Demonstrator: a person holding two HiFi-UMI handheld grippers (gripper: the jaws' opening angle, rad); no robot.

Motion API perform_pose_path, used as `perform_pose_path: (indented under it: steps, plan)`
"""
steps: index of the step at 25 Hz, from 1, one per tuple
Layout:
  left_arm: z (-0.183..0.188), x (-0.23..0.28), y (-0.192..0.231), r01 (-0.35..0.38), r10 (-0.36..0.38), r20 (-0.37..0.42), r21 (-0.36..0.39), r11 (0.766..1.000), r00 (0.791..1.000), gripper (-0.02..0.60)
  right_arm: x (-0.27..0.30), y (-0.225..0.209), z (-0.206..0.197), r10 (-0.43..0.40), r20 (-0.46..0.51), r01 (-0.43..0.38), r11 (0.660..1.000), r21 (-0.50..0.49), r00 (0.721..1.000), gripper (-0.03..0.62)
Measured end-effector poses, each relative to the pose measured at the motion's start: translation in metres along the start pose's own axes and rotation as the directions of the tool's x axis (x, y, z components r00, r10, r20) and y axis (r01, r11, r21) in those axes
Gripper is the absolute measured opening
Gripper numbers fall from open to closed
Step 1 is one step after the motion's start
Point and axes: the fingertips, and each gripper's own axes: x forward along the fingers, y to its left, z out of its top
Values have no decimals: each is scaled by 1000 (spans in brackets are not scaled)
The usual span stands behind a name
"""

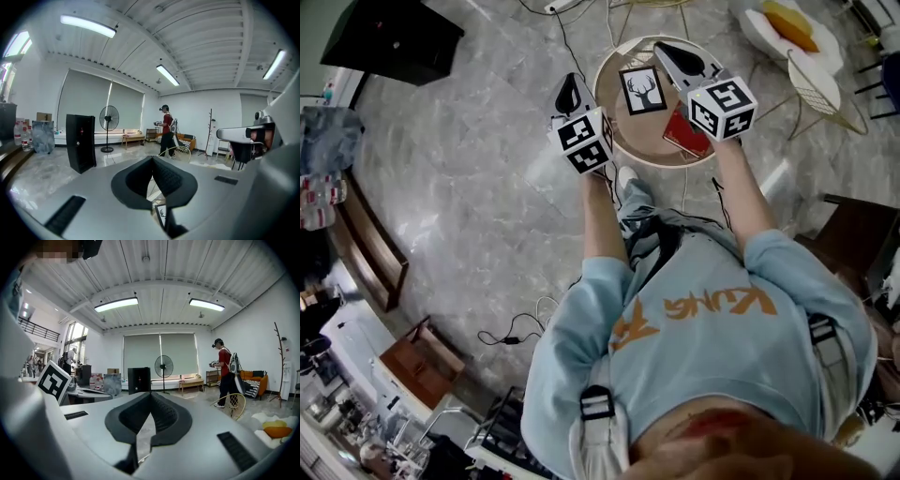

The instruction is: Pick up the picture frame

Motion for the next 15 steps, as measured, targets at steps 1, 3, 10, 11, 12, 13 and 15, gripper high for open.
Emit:
perform_pose_path:
  steps: [1,3,10,11,12,13,15]
  plan:
    - [-2,15,4,2,-2,-14,11,1000,1000,17,14,-7,-4,-3,-14,3,1000,6,1000,-2]
    - [-7,44,8,15,-14,-43,40,999,999,17,38,-24,-11,-19,-41,19,1000,21,999,-2]
    - [-56,130,-5,113,-107,-166,24,993,980,17,81,-82,-66,-96,-159,111,990,88,983,-2]
    - [-62,140,-10,126,-118,-180,35,991,977,17,82,-90,-74,-108,-175,126,987,95,979,-2]
    - [-69,148,-16,140,-130,-191,42,989,973,17,81,-98,-83,-121,-192,142,985,101,974,-2]
    - [-76,156,-24,155,-143,-203,44,987,969,17,77,-107,-93,-136,-210,162,981,108,968,-2]
    - [-92,167,-44,187,-175,-233,34,982,957,17,63,-125,-114,-173,-247,210,969,131,954,-2]
